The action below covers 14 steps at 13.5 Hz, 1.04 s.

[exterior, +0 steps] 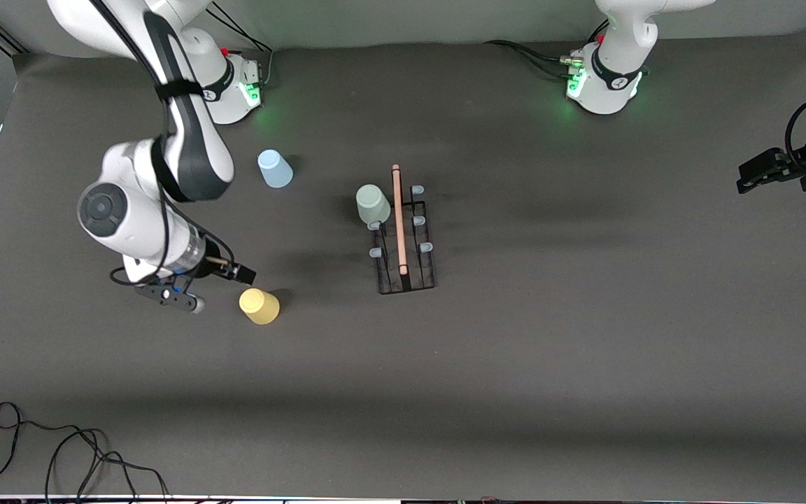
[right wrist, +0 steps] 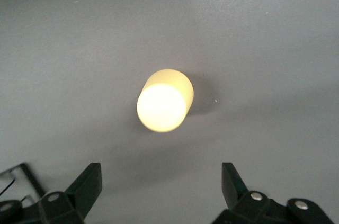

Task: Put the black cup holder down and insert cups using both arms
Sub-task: 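Release the green cup and move the right gripper to the yellow cup, then grasp the yellow cup with the right gripper and lift it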

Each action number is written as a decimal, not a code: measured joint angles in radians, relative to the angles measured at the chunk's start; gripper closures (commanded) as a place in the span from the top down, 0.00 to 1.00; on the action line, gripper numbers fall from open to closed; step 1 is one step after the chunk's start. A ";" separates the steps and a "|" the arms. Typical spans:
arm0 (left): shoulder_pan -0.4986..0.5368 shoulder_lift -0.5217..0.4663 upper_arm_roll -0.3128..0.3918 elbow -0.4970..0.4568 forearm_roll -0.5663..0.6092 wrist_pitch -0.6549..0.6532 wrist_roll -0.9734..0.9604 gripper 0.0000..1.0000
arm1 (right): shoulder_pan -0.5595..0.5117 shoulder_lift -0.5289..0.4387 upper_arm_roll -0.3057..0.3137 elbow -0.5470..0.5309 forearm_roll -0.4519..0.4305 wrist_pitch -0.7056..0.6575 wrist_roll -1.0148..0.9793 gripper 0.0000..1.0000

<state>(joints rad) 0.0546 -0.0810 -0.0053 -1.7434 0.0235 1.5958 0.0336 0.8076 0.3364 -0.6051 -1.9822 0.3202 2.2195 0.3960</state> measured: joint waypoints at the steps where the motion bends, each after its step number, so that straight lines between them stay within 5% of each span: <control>1: 0.000 0.000 0.000 0.004 0.000 -0.001 0.000 1.00 | 0.001 0.030 0.004 -0.013 0.025 0.044 -0.009 1.00; 8: 0.000 0.001 -0.001 0.012 -0.067 -0.011 -0.001 1.00 | 0.006 0.170 0.009 -0.035 0.206 0.188 -0.106 1.00; 9: 0.000 0.001 -0.001 0.014 -0.073 -0.011 -0.002 1.00 | 0.006 0.181 0.010 -0.036 0.220 0.198 -0.111 0.74; 10: 0.000 0.001 -0.001 0.021 -0.075 -0.011 -0.003 1.00 | 0.007 0.190 0.011 -0.036 0.227 0.207 -0.114 0.07; 11: 0.000 0.001 -0.001 0.030 -0.075 -0.017 -0.003 1.00 | 0.009 0.195 0.012 -0.036 0.228 0.213 -0.114 0.00; 14: -0.002 0.001 -0.002 0.055 -0.037 -0.058 -0.003 1.00 | 0.022 0.189 0.012 -0.031 0.230 0.213 -0.114 0.00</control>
<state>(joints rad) 0.0527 -0.0798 -0.0076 -1.6881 -0.0131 1.5377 0.0311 0.8300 0.5256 -0.5932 -2.0128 0.5502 2.4323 0.2819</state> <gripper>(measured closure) 0.000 0.357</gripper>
